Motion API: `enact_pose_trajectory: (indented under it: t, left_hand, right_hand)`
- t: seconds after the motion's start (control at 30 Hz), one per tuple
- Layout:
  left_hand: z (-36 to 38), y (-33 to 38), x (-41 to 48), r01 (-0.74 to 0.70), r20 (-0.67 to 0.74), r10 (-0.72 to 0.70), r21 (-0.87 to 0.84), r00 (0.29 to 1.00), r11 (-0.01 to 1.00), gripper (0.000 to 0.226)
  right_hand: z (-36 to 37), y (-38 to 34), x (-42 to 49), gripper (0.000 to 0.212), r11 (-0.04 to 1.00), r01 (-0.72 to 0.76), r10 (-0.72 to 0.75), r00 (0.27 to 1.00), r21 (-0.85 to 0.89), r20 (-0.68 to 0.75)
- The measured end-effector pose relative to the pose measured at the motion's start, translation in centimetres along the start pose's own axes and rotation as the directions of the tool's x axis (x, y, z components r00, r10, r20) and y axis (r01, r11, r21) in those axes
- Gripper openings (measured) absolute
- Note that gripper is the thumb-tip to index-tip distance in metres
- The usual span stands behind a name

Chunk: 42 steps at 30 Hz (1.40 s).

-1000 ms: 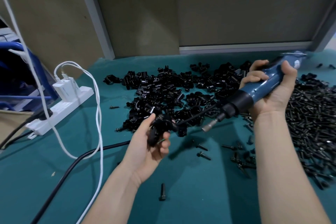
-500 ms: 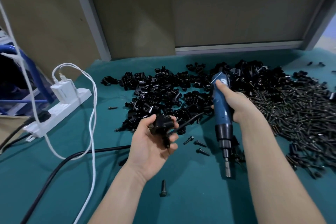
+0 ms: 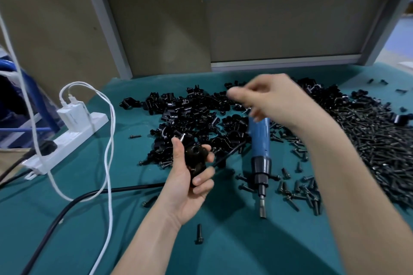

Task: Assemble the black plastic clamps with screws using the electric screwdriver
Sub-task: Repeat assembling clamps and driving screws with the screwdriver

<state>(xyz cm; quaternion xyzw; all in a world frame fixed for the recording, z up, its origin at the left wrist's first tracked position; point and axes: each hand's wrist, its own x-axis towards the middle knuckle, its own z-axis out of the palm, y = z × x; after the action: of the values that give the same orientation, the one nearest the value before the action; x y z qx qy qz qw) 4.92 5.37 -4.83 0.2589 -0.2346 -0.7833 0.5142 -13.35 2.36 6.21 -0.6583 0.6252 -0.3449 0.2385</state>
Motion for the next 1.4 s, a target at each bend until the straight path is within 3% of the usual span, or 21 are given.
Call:
enact_pose_trajectory:
  t: [0.07, 0.1, 0.2, 0.3, 0.37, 0.67, 0.77, 1.03, 1.3, 1.4]
  left_hand:
    - [0.4, -0.1, 0.0, -0.02, -0.018, 0.021, 0.069, 1.0, 0.997, 0.063]
    - [0.5, -0.2, 0.1, -0.027, -0.047, 0.033, 0.132, 0.998, 0.991, 0.065]
    - [0.8, -0.7, 0.2, -0.023, -0.125, 0.062, 0.288, 0.99, 0.957, 0.069]
    - [0.8, -1.0, -0.1, -0.064, -0.089, 0.105, 0.374, 0.991, 0.925, 0.072]
    - [0.6, -1.3, -0.1, -0.079, -0.081, 0.122, 0.408, 0.989, 0.91, 0.071]
    - [0.9, -2.4, -0.2, -0.139, -0.046, 0.18, 0.463, 0.983, 0.875, 0.06]
    - [0.7, -2.6, 0.0, -0.148, -0.068, 0.197, 0.436, 0.978, 0.888, 0.06]
    - [0.7, -3.2, -0.1, -0.203, -0.082, 0.265, 0.443, 0.961, 0.873, 0.051]
    - [0.2, -3.4, 0.2, -0.243, -0.075, 0.316, 0.48, 0.946, 0.843, 0.047]
    - [0.2, -3.5, 0.4, -0.268, -0.064, 0.344, 0.498, 0.937, 0.824, 0.045]
  right_hand:
    - [2.3, -2.1, -2.5, 0.066, 0.994, 0.108, -0.097, 0.966, -0.032, 0.241]
    - [3.9, -2.2, -3.6, 0.064, 0.99, 0.129, -0.11, 0.952, -0.049, 0.287]
    - [7.2, -0.9, -5.7, 0.053, 0.983, 0.161, -0.148, 0.98, -0.089, 0.134]
    - [8.3, 0.7, -5.9, 0.035, 0.987, 0.161, -0.161, 0.987, 0.017, -0.018]
    - [8.6, 1.2, -5.9, 0.03, 0.985, 0.171, -0.169, 0.985, 0.032, -0.043]
    - [8.4, 2.4, -6.1, 0.022, 0.964, 0.105, -0.117, 0.993, 0.245, 0.034]
    - [8.2, 2.6, -6.1, 0.023, 0.965, 0.109, -0.126, 0.991, 0.236, 0.055]
    - [7.8, 2.4, -6.1, 0.026, 0.987, 0.162, -0.162, 0.981, 0.008, 0.104]
    - [7.8, 2.4, -6.3, 0.023, 0.991, 0.135, -0.134, 0.983, 0.002, 0.128]
    - [7.3, 2.8, -6.2, 0.027, 0.995, 0.035, -0.05, 0.984, 0.091, 0.169]
